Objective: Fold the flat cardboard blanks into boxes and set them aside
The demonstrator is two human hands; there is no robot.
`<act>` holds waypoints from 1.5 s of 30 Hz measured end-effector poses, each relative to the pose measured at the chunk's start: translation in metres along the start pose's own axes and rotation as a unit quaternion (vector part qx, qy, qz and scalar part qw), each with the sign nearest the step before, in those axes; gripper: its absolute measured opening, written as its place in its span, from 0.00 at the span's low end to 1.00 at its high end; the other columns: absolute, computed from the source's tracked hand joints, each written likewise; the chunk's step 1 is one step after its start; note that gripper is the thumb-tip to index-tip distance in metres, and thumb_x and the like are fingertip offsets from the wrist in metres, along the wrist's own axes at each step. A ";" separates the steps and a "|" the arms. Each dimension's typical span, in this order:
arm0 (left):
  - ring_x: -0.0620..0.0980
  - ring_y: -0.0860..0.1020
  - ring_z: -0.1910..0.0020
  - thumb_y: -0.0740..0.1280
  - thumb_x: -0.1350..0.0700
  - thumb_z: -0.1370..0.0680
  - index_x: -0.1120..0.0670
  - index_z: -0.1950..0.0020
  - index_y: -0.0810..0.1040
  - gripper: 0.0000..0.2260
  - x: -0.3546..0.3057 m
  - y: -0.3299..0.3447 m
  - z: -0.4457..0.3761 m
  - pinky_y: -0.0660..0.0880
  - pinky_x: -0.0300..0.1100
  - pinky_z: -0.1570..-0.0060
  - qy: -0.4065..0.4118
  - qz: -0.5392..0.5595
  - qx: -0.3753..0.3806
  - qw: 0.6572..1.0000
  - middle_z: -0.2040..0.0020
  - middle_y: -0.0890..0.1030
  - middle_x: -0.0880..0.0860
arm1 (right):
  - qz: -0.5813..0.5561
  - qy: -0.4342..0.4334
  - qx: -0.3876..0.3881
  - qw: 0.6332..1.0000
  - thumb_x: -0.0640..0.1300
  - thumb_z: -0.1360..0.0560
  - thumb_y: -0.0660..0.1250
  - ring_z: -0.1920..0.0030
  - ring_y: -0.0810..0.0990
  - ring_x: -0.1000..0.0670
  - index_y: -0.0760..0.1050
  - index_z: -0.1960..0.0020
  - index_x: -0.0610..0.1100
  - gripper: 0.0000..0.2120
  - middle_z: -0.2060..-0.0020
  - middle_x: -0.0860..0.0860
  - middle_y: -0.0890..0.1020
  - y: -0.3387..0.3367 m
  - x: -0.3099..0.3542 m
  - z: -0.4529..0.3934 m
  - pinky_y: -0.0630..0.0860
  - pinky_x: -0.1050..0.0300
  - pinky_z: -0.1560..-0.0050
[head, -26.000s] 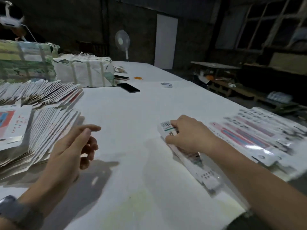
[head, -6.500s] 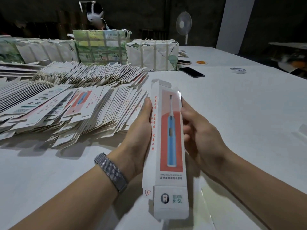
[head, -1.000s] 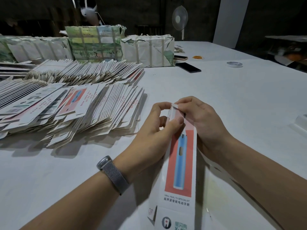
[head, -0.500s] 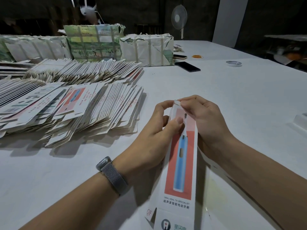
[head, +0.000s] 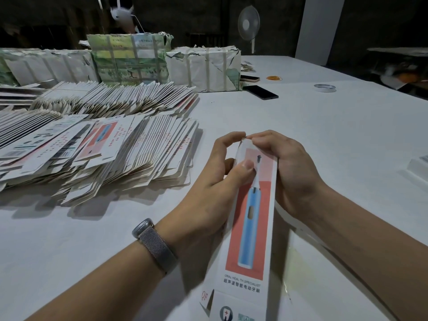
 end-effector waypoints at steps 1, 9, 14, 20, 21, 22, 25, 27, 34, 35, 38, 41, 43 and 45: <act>0.53 0.84 0.56 0.63 0.48 0.20 0.36 0.34 0.68 0.15 -0.002 0.000 0.001 0.82 0.49 0.51 0.001 0.006 -0.004 1.000 0.48 0.82 0.63 | -0.005 0.000 0.011 1.000 0.45 0.22 0.65 0.64 0.79 0.49 0.82 0.62 0.47 0.12 0.65 0.47 0.80 0.000 -0.001 0.000 0.79 0.56 0.61; 0.50 0.84 0.61 0.61 0.49 0.21 0.38 0.35 0.68 0.14 -0.010 0.004 0.003 0.80 0.41 0.58 0.006 0.020 0.002 1.000 0.50 0.81 0.64 | -0.016 -0.012 0.036 0.999 0.50 0.28 0.64 0.64 0.80 0.49 0.81 0.64 0.49 0.10 0.66 0.48 0.80 -0.002 0.000 -0.002 0.79 0.55 0.59; 0.47 0.84 0.62 0.60 0.48 0.19 0.38 0.35 0.67 0.13 -0.011 0.000 0.004 0.80 0.37 0.60 0.017 0.004 0.011 1.000 0.58 0.83 0.49 | -0.047 -0.009 0.035 0.998 0.50 0.27 0.63 0.62 0.80 0.48 0.82 0.63 0.48 0.11 0.64 0.49 0.80 -0.001 -0.001 -0.001 0.75 0.48 0.53; 0.49 0.84 0.62 0.62 0.48 0.20 0.36 0.41 0.71 0.09 -0.009 0.000 0.002 0.80 0.40 0.60 0.029 0.005 -0.031 0.999 0.52 0.83 0.60 | -0.015 -0.022 0.019 0.999 0.54 0.21 0.65 0.61 0.81 0.45 0.85 0.61 0.50 0.15 0.63 0.48 0.82 0.004 0.000 0.004 0.79 0.45 0.50; 0.49 0.84 0.62 0.62 0.48 0.21 0.36 0.42 0.71 0.09 -0.009 0.000 0.002 0.80 0.40 0.60 0.026 0.009 -0.035 0.999 0.53 0.83 0.60 | -0.010 -0.024 0.020 0.999 0.57 0.24 0.65 0.61 0.82 0.46 0.85 0.61 0.51 0.15 0.64 0.48 0.83 0.006 0.001 0.005 0.80 0.45 0.51; 0.49 0.84 0.62 0.62 0.47 0.21 0.35 0.43 0.71 0.09 -0.009 -0.001 0.002 0.80 0.40 0.60 0.023 0.009 -0.034 0.999 0.54 0.83 0.58 | -0.007 -0.023 0.024 0.999 0.59 0.28 0.64 0.61 0.82 0.46 0.85 0.61 0.52 0.16 0.63 0.48 0.84 0.008 0.003 0.006 0.81 0.45 0.50; 0.48 0.84 0.63 0.61 0.46 0.21 0.34 0.44 0.70 0.08 -0.008 -0.002 0.002 0.80 0.38 0.61 0.020 0.008 -0.029 0.999 0.58 0.83 0.51 | 0.017 -0.030 0.027 0.999 0.63 0.30 0.60 0.61 0.84 0.46 0.85 0.61 0.56 0.17 0.62 0.49 0.85 0.009 0.004 0.008 0.83 0.50 0.52; 0.48 0.84 0.63 0.61 0.46 0.21 0.33 0.45 0.69 0.08 -0.008 -0.003 0.001 0.80 0.38 0.61 0.024 0.002 -0.032 0.999 0.59 0.83 0.49 | 0.035 -0.029 0.027 0.999 0.63 0.25 0.57 0.58 0.86 0.47 0.85 0.61 0.60 0.19 0.60 0.51 0.86 0.009 0.003 0.008 0.84 0.53 0.54; 0.48 0.84 0.62 0.62 0.46 0.21 0.34 0.45 0.70 0.07 -0.008 -0.004 -0.001 0.80 0.40 0.60 0.037 -0.003 -0.050 0.998 0.60 0.82 0.48 | 0.018 -0.031 0.022 0.999 0.58 0.17 0.53 0.49 0.85 0.44 0.83 0.53 0.63 0.19 0.52 0.52 0.86 0.012 -0.001 0.009 0.83 0.45 0.45; 0.49 0.84 0.62 0.62 0.47 0.21 0.34 0.45 0.70 0.08 -0.008 -0.005 -0.002 0.80 0.42 0.59 0.041 0.000 -0.062 0.997 0.59 0.83 0.49 | 0.009 -0.037 0.018 0.999 0.56 0.17 0.55 0.48 0.85 0.41 0.81 0.51 0.62 0.16 0.52 0.50 0.86 0.012 -0.002 0.009 0.82 0.42 0.44; 0.51 0.83 0.62 0.63 0.49 0.22 0.38 0.44 0.70 0.09 -0.011 -0.010 -0.005 0.81 0.47 0.58 0.055 0.006 -0.101 0.993 0.57 0.82 0.53 | -0.004 -0.056 0.031 0.998 0.52 0.19 0.62 0.51 0.84 0.40 0.74 0.44 0.57 0.05 0.51 0.45 0.83 0.013 -0.003 0.010 0.81 0.40 0.45; 0.53 0.82 0.61 0.63 0.50 0.22 0.39 0.43 0.70 0.09 -0.012 -0.012 -0.007 0.81 0.53 0.56 0.059 0.004 -0.123 0.991 0.57 0.81 0.55 | 0.002 -0.064 0.075 0.995 0.51 0.25 0.66 0.52 0.85 0.43 0.71 0.40 0.59 0.14 0.51 0.45 0.83 0.015 -0.005 0.010 0.83 0.44 0.46; 0.55 0.82 0.61 0.63 0.50 0.22 0.39 0.43 0.70 0.09 -0.012 -0.012 -0.007 0.81 0.55 0.53 0.059 -0.001 -0.132 0.990 0.56 0.81 0.57 | -0.005 -0.063 0.086 0.994 0.51 0.24 0.67 0.52 0.85 0.42 0.71 0.39 0.61 0.15 0.52 0.47 0.83 0.015 -0.007 0.009 0.82 0.42 0.45; 0.55 0.83 0.60 0.63 0.50 0.22 0.40 0.43 0.70 0.09 -0.012 -0.012 -0.007 0.81 0.55 0.53 0.059 -0.005 -0.135 0.989 0.55 0.81 0.59 | -0.013 -0.060 0.086 0.994 0.51 0.26 0.67 0.52 0.85 0.44 0.72 0.40 0.60 0.16 0.54 0.49 0.84 0.014 -0.009 0.007 0.82 0.42 0.43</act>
Point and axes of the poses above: each hand's wrist, its own z-axis away from the middle knuckle, its own y-axis out of the palm, x = y × z, the point moved 2 cm from there along -z, towards the middle knuckle
